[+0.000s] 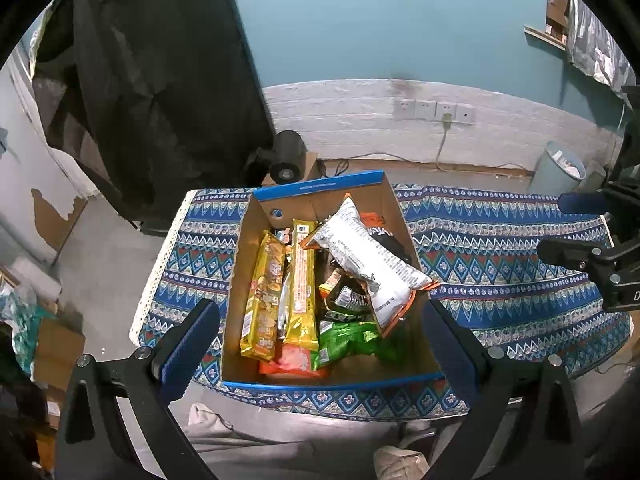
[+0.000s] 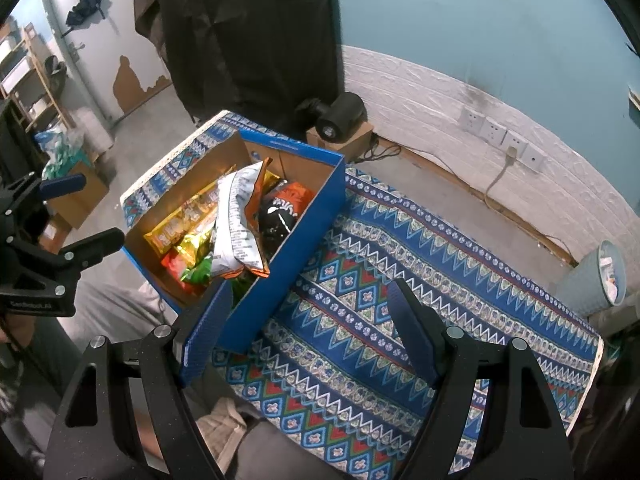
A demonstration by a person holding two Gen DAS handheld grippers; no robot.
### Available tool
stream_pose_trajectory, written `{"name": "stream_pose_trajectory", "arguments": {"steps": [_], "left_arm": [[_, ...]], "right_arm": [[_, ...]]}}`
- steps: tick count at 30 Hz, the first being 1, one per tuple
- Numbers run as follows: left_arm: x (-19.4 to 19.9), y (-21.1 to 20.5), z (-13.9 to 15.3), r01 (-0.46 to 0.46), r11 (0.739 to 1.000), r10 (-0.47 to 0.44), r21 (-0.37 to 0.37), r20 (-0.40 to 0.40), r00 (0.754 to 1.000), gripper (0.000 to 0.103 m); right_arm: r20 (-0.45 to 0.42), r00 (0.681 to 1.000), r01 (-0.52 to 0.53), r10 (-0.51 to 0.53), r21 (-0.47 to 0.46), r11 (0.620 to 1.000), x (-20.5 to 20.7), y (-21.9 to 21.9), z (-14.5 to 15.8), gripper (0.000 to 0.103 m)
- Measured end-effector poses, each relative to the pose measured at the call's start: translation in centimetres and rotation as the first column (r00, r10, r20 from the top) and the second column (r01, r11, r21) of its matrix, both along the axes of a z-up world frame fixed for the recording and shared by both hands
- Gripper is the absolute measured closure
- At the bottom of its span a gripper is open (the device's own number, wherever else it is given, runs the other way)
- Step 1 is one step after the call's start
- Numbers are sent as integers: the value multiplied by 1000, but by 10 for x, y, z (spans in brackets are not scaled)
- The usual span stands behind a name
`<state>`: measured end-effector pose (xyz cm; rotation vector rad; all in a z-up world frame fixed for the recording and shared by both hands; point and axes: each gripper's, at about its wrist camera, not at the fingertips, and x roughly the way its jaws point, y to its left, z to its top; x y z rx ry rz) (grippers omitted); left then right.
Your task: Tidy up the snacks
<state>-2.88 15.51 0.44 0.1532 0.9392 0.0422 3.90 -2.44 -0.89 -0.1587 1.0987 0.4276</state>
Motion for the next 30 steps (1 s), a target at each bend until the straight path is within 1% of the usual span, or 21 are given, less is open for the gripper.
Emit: {"name": "stream_pose_trajectory", "arguments": {"steps": [9, 18, 30], "left_arm": [[-1, 0, 0, -10, 1000, 10, 3, 2, 1000, 2], [-2, -5, -1, -12, 999, 12, 47, 11, 1000, 2], [-4, -6, 0, -8, 999, 7, 45, 23, 1000, 2]], "right_arm": [[0, 1000, -1, 1, -1, 1000, 0, 1, 0, 24], [1, 1000, -2, 2, -4, 1000, 0, 2, -1, 24], [-2, 1000, -8, 8, -7, 1000, -2, 2, -2, 24]]}}
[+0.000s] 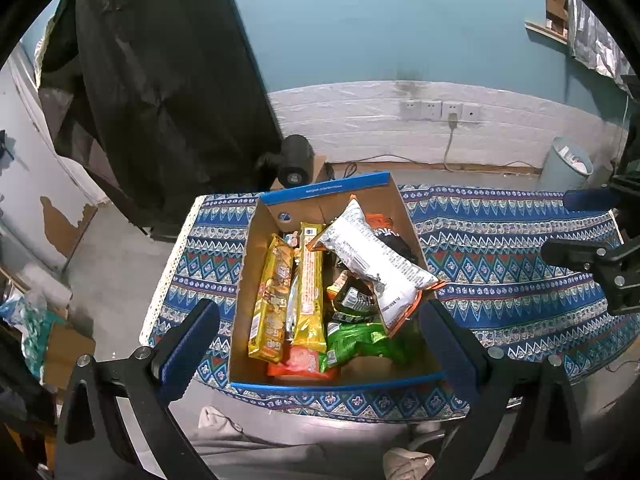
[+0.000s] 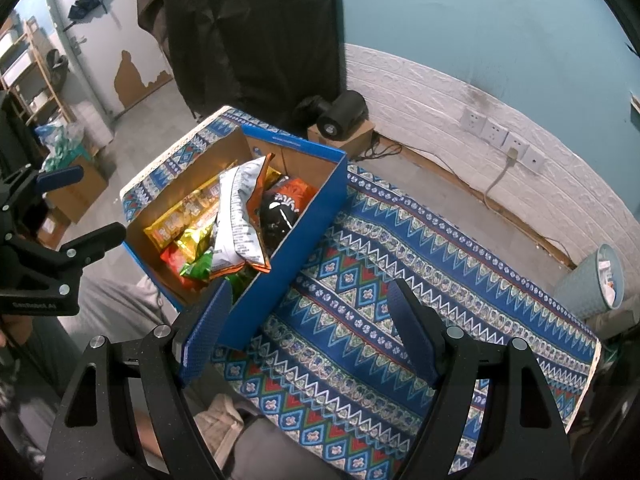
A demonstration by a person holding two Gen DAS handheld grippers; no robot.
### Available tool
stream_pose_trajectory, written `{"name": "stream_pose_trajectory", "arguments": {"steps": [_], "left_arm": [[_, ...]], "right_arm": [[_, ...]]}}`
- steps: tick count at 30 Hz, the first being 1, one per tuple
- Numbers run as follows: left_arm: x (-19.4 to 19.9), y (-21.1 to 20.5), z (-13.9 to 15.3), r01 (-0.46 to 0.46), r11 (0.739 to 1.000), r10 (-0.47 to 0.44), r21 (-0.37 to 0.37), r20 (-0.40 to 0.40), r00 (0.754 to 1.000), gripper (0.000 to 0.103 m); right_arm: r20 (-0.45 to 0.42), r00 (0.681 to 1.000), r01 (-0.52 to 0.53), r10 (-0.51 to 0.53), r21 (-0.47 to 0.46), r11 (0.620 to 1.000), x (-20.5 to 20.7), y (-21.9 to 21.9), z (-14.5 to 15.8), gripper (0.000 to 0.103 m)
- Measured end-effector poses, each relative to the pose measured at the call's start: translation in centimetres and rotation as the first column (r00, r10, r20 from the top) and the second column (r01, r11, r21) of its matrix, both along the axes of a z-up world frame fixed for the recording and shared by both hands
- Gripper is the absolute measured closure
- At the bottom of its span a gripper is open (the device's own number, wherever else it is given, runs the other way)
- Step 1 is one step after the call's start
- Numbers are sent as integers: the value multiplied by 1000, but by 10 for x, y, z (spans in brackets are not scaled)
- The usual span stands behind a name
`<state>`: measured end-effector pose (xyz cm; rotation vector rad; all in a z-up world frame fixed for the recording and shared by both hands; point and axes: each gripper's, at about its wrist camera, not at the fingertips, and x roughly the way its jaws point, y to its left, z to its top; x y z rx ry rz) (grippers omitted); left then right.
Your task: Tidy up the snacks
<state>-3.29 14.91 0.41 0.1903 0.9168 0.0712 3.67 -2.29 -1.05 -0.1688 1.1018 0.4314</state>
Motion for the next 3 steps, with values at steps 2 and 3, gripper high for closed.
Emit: {"name": "stream_pose_trajectory", "arguments": {"steps": [2, 3], "left_arm": [[1, 0, 0, 2, 1000, -2, -4, -1, 1000, 2], [2, 0, 0, 3, 1000, -3, -4, -4, 1000, 2]], "right_arm": [[-1, 1000, 0, 0, 0, 1000, 0, 0, 0, 24], [0, 1000, -1, 1, 0, 1000, -1, 0, 0, 24]]}}
